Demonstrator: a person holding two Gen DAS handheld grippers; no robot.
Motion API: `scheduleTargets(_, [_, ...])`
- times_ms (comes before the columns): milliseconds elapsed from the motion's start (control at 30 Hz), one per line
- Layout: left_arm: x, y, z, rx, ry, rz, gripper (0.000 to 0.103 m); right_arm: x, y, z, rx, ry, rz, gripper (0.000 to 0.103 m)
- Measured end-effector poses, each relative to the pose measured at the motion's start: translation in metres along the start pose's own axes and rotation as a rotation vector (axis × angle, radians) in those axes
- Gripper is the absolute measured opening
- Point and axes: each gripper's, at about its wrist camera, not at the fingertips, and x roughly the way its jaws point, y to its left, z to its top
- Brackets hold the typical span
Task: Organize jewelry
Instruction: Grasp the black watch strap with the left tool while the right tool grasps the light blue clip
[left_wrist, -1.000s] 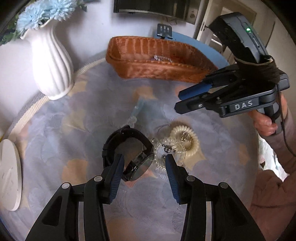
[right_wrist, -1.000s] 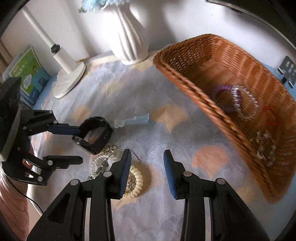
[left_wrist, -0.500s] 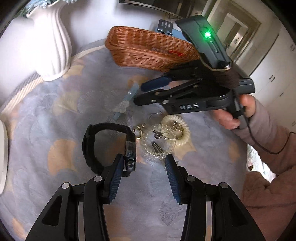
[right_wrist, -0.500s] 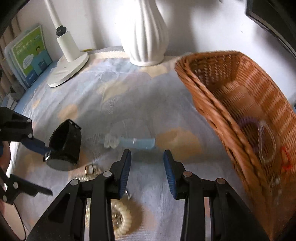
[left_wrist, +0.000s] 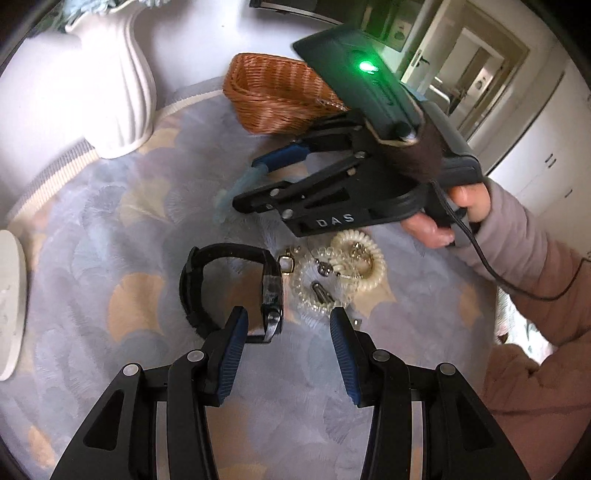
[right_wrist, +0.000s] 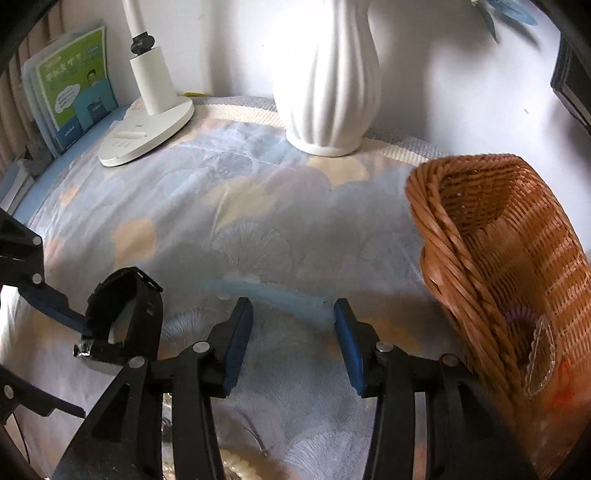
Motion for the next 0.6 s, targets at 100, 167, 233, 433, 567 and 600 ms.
scheduleTargets(100, [-0.003, -0.003, -0.003, 0.014, 0.009, 0.015, 0.048, -0.001, 0.006, -0.001, -0.019, 0.003, 0.015, 0.046])
scheduleTargets(167, [-0.003, -0.002, -0.003, 0.01, 0.006, 0.014, 0.048, -0.005, 0.007, -0.004, -0.016, 0.007, 0.042, 0.033])
scheduleTargets(233, [0.0, 0.0, -0.001, 0.0, -0.002, -0.001, 0.048, -0.009, 0.005, -0.009, -0.004, 0.011, 0.085, 0.018])
scheduleTargets(433, [0.007, -0.001, 0.008, -0.043, -0.034, -0.097, 0.048, -0.026, 0.003, -0.019, 0.014, 0.035, 0.162, 0.018])
scheduleTargets(567, [-0.008, 0.005, 0.01, -0.033, -0.058, -0.046, 0.048, -0.043, 0.012, -0.002, -0.063, -0.031, 0.09, 0.041])
scheduleTargets(600, [-0.013, 0.009, 0.009, -0.036, -0.058, -0.029, 0.048, -0.043, 0.017, 0.006, -0.104, -0.036, 0.053, 0.051])
